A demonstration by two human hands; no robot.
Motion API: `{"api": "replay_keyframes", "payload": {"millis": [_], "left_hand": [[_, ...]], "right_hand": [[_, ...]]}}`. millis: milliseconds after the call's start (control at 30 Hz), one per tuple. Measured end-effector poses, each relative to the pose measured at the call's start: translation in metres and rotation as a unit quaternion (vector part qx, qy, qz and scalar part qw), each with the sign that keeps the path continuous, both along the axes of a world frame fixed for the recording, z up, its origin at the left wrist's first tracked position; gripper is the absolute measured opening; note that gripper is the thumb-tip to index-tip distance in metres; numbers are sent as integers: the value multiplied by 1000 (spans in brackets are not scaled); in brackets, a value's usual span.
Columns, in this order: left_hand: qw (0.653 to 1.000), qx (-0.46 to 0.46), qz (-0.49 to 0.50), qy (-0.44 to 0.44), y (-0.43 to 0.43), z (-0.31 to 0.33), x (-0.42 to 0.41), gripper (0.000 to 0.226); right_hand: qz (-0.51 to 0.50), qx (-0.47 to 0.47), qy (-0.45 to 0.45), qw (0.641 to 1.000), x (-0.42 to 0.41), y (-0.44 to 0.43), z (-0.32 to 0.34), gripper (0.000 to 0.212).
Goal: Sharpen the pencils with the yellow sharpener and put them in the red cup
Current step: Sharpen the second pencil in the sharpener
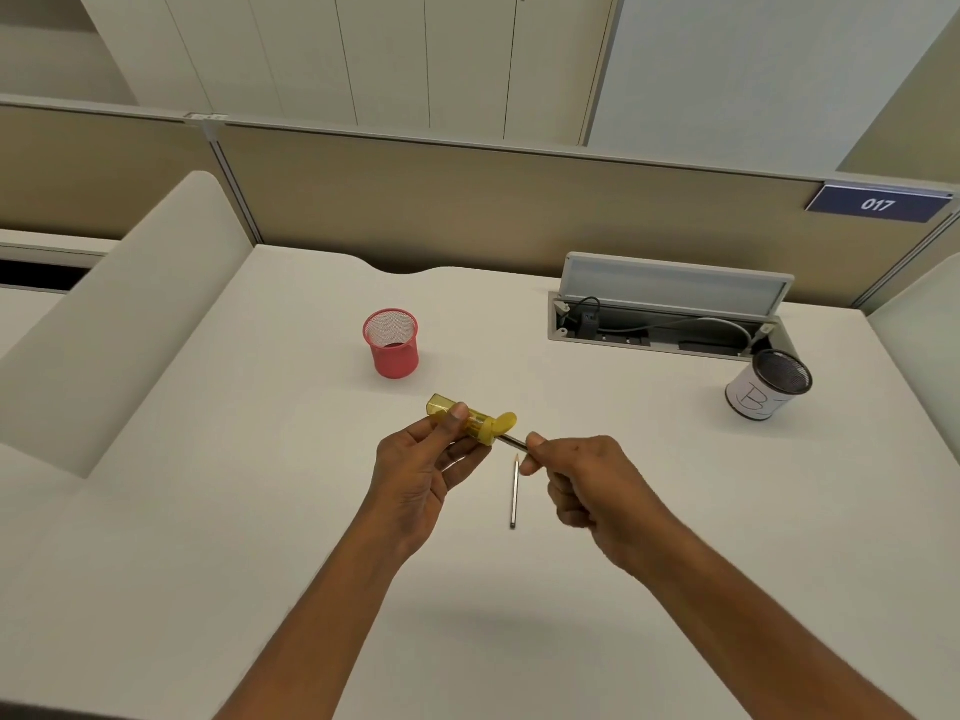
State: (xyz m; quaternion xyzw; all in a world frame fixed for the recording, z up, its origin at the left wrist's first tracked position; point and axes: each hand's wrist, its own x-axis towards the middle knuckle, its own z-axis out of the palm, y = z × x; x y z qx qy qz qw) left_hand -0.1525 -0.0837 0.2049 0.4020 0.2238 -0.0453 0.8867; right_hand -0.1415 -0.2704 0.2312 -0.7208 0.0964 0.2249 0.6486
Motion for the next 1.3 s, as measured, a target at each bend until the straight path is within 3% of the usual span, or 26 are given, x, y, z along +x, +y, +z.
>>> {"api": "replay_keyframes", "payload": {"millis": [33, 100, 133, 200, 267, 333, 400, 433, 467, 500, 533, 600, 667, 700, 733, 800, 833, 867, 933, 967, 1033, 1100, 1167, 1200, 1233, 1300], "left_hand": [[1000, 3, -2, -1, 0, 0, -1, 32], [1000, 5, -2, -3, 0, 0, -1, 29], [1000, 6, -1, -3, 0, 1, 0, 28], [1000, 5, 1, -2, -1, 2, 1, 31], [1000, -7, 5, -2, 0, 3, 2, 33], [1000, -21, 10, 2, -1, 5, 3, 34], [1000, -20, 9, 3, -1, 5, 4, 36], [1000, -16, 5, 3, -2, 5, 4, 36], [1000, -14, 2, 2, -3, 5, 4, 35], [1000, -14, -2, 1, -3, 4, 3, 33], [1000, -12, -4, 0, -3, 4, 3, 30], [1000, -7, -9, -5, -3, 3, 2, 26], [1000, -3, -12, -7, -3, 1, 0, 24], [1000, -1, -12, -7, -3, -1, -1, 24], [1000, 1, -13, -5, -4, -2, -2, 24], [1000, 5, -14, -3, -4, -5, -4, 24], [1000, 7, -12, -3, -4, -6, -4, 25], [1000, 7, -9, -3, -5, -6, -4, 26], [1000, 4, -1, -3, -4, -3, -1, 28], [1000, 0, 2, -4, -4, -2, 0, 31], [1000, -9, 7, -3, -4, 1, 1, 37], [1000, -16, 10, 1, -5, 3, 2, 38], [1000, -16, 7, 2, -6, 3, 2, 34], [1000, -15, 4, 3, -6, 3, 1, 32], [1000, -13, 2, 3, -6, 3, 1, 30], [1000, -7, 0, -2, -5, 3, 0, 27]], "right_hand": [[5, 37, 68, 997, 1, -2, 4, 33], [30, 43, 85, 995, 2, -4, 6, 33], [41, 21, 47, 998, 1, -4, 3, 36], [54, -70, -118, 989, -3, -2, -6, 34], [69, -207, -344, 913, -5, -4, -18, 27], [105, -352, -490, 791, -3, -12, -28, 34], [130, -438, -582, 673, 1, -19, -35, 30], [130, -459, -607, 636, 3, -20, -37, 27], [123, -466, -619, 621, 4, -20, -38, 26], [118, -456, -615, 633, 5, -20, -39, 25], [111, -425, -597, 671, 3, -18, -39, 26], [76, -298, -499, 810, -3, -8, -35, 31], [20, -139, -292, 946, -7, -2, -23, 35], [-6, -69, -165, 984, -6, -1, -15, 37], [-20, -10, -42, 999, -4, -1, -9, 36], [-15, 56, 110, 992, -1, -4, 0, 31], [-4, 59, 121, 991, -1, -5, 1, 30], [9, 45, 95, 994, -1, -5, -1, 32], [39, -56, -73, 995, -4, -2, -10, 33], [48, -137, -201, 969, -6, -2, -15, 28], [76, -292, -414, 859, -5, -5, -26, 26], [110, -390, -528, 746, 0, -10, -33, 28], [124, -429, -586, 676, 4, -11, -40, 25], [117, -432, -595, 667, 5, -11, -43, 25], [112, -414, -589, 684, 4, -9, -43, 24], [78, -311, -527, 787, 0, -2, -38, 23]]}}
